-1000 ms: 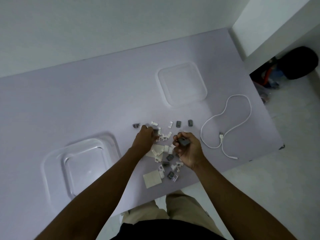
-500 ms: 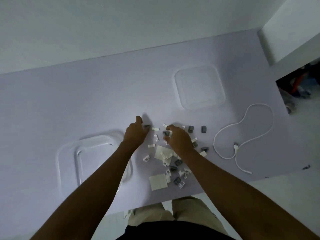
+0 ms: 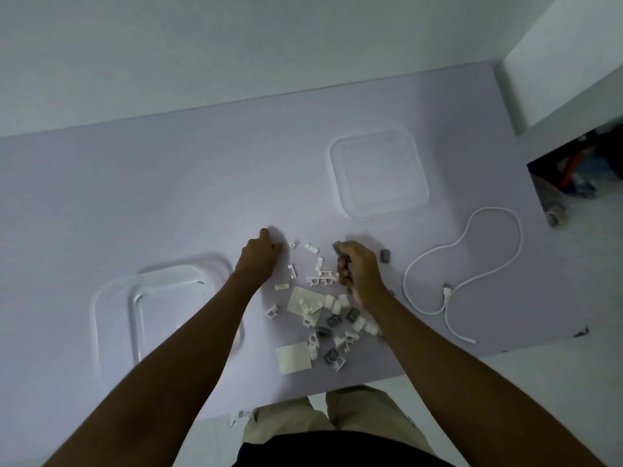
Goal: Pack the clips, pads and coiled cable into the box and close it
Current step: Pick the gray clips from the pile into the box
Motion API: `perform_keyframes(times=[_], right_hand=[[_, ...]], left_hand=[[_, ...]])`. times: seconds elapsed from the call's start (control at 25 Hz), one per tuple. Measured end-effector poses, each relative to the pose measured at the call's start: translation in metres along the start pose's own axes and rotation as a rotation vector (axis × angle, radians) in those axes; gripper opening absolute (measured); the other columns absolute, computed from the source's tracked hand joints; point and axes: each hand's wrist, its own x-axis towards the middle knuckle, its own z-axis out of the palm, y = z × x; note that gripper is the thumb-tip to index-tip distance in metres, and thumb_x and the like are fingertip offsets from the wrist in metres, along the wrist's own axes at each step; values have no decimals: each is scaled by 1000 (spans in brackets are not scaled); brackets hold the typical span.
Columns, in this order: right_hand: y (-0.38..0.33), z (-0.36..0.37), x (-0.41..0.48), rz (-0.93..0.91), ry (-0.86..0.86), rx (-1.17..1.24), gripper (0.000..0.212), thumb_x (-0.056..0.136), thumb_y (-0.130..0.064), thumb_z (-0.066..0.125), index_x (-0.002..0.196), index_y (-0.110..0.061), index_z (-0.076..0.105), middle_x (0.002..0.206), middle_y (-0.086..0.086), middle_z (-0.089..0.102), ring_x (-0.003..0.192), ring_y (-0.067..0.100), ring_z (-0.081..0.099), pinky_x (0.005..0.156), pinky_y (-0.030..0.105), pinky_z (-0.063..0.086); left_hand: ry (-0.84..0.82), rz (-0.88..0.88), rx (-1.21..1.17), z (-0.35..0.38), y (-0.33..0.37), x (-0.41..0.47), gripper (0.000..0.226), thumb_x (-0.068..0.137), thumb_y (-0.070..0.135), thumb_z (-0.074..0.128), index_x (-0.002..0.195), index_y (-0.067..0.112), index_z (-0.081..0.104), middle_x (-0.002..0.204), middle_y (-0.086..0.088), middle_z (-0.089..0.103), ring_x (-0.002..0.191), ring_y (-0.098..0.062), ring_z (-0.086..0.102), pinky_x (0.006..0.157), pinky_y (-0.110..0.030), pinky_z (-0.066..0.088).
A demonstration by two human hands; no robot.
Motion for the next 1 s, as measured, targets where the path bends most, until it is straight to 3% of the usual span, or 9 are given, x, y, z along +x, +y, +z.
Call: perform_keyframes(times=[0.16, 0.24, 0.32, 0.48, 0.6, 0.72, 0.8, 0.88, 1.0], right_hand=[[-11, -45, -20, 41, -135, 299, 14, 85, -22, 47, 78, -14, 56, 66, 6, 54, 45, 17, 40, 42, 20, 22], [-14, -62, -26, 37, -142, 309, 23, 87, -28, 45, 78, -12, 58, 70, 7, 57, 47, 19, 45, 42, 21, 24], [-18, -76, -29, 14, -134, 291, 34, 92, -31, 41, 76, -9, 60, 69, 8, 57, 48, 19, 47, 43, 22, 23], [-25, -99, -28, -22, -1, 157, 46, 100, -37, 48, 66, -9, 62, 61, 11, 56, 46, 20, 50, 43, 23, 26], [-19, -118, -12, -172, 182, -177, 47, 98, -36, 59, 62, -6, 61, 51, 8, 52, 44, 19, 47, 43, 26, 35], [-11, -133, 8, -379, 262, -588, 28, 96, -30, 63, 77, -9, 64, 62, 3, 61, 57, 19, 56, 60, 38, 49], [-12, -135, 15, -383, 217, -776, 20, 92, -37, 66, 95, -18, 62, 76, 5, 66, 69, 22, 62, 67, 39, 53], [-13, -132, 20, -332, 137, -921, 32, 89, -45, 68, 108, -23, 55, 80, 5, 67, 73, 23, 63, 67, 36, 52], [-15, -122, 25, -306, 113, -1104, 35, 91, -39, 68, 113, -19, 50, 90, 10, 69, 81, 28, 65, 70, 36, 51]], left_hand=[[48, -131, -264, -4, 1, -4, 29, 93, 30, 55, 102, 3, 50, 91, -14, 60, 85, -31, 56, 69, -34, 38], [44, -124, -386, -8, 13, -7, 28, 89, 33, 51, 93, 8, 61, 81, -8, 64, 77, -27, 57, 67, -34, 41], [-45, -142, -617, -8, 34, -13, 30, 88, 27, 46, 81, 10, 69, 66, -6, 60, 57, -23, 50, 52, -30, 39], [-222, -170, -782, -1, 81, -23, 32, 86, 18, 41, 63, 6, 59, 55, -7, 47, 43, -18, 31, 44, -22, 23], [-238, -134, -684, 17, 111, -25, 29, 85, 19, 48, 60, 7, 56, 53, -7, 49, 42, -19, 33, 44, -22, 25], [-144, 83, -322, 37, 129, -24, 41, 93, 31, 54, 65, 1, 61, 61, -12, 59, 55, -21, 49, 56, -27, 39], [-120, 194, -96, 49, 142, -27, 38, 96, 38, 52, 83, 4, 62, 74, -7, 61, 70, -21, 56, 63, -28, 41], [-127, 202, 52, 61, 156, -30, 39, 96, 43, 52, 108, 6, 56, 95, -11, 62, 87, -29, 61, 72, -33, 47], [-112, 194, 225, 77, 163, -30, 45, 96, 40, 52, 121, 3, 48, 111, -20, 63, 101, -38, 63, 79, -41, 49]])
